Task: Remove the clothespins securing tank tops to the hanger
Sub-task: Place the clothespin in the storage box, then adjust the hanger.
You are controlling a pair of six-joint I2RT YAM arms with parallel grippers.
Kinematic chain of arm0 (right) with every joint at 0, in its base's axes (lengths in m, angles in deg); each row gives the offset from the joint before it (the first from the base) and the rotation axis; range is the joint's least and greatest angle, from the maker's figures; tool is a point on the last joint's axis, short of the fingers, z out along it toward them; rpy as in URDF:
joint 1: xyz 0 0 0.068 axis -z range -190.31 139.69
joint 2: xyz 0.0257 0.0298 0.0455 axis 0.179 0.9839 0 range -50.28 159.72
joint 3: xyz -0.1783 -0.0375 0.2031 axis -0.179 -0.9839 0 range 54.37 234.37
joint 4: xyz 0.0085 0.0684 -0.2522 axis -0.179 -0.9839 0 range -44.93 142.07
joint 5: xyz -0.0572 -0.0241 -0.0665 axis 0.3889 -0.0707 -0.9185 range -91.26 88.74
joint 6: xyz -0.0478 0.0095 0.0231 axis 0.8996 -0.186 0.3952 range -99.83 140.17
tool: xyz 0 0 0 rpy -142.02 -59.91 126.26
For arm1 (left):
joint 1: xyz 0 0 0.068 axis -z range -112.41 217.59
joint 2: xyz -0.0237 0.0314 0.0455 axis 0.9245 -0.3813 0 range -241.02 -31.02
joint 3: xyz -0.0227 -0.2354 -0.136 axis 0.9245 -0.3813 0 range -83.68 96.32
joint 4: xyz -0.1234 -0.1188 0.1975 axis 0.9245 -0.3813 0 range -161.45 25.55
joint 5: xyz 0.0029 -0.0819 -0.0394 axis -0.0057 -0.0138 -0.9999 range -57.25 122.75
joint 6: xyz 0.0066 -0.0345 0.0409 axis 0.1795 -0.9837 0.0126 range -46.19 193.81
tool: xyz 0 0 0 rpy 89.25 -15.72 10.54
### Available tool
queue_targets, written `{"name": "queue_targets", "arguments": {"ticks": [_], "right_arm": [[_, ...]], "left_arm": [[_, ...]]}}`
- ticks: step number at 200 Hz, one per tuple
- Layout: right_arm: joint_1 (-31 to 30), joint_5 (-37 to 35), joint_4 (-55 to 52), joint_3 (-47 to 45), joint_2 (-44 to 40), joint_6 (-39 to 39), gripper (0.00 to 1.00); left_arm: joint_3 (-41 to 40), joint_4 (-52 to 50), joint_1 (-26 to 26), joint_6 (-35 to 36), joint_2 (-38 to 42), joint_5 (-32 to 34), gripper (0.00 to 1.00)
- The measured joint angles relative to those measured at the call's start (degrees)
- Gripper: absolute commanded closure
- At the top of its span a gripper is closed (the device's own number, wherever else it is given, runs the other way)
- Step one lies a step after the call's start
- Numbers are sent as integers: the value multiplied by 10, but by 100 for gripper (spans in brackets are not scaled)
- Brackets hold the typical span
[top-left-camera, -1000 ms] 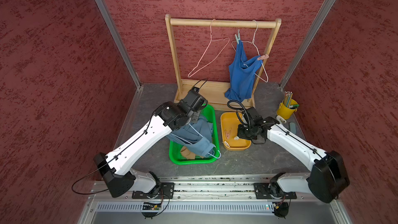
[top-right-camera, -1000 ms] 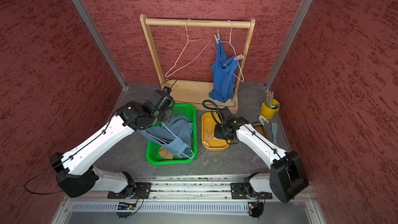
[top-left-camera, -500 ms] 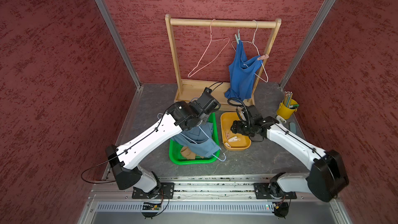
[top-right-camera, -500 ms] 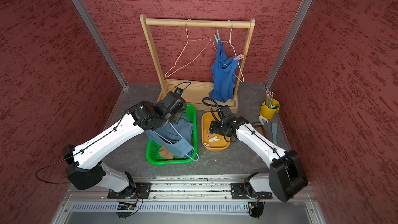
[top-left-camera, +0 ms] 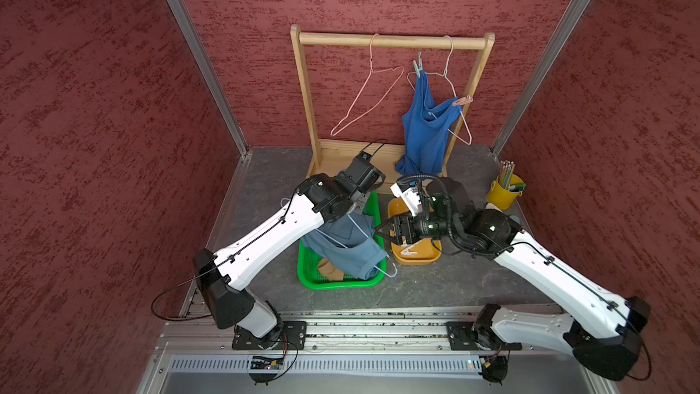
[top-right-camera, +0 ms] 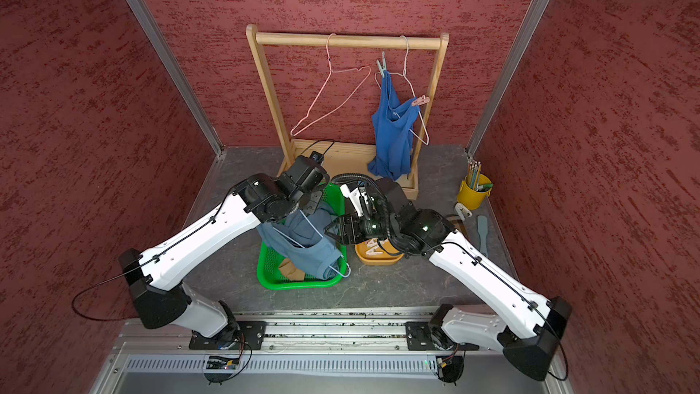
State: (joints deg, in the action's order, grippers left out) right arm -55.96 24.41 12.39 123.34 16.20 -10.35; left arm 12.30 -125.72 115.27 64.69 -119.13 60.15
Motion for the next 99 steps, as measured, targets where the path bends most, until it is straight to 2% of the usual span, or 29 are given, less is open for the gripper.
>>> {"name": "queue_targets", "arguments": {"ticks": [30, 67, 79, 99], "right_arm": [[-5, 12, 3, -40, -5, -13, 38], [-10, 34, 43, -90, -16, -36, 72], [-12, 39, 51, -99, -18, -43, 80], [-16, 51, 60, -99, -22, -48, 86]], "left_arm": [[16, 7, -1, 0, 0, -21, 100], [19, 8, 4, -1, 0, -33, 100], [19, 7, 9, -5, 0, -36, 100], [18, 10, 12, -9, 0, -40, 100]]}}
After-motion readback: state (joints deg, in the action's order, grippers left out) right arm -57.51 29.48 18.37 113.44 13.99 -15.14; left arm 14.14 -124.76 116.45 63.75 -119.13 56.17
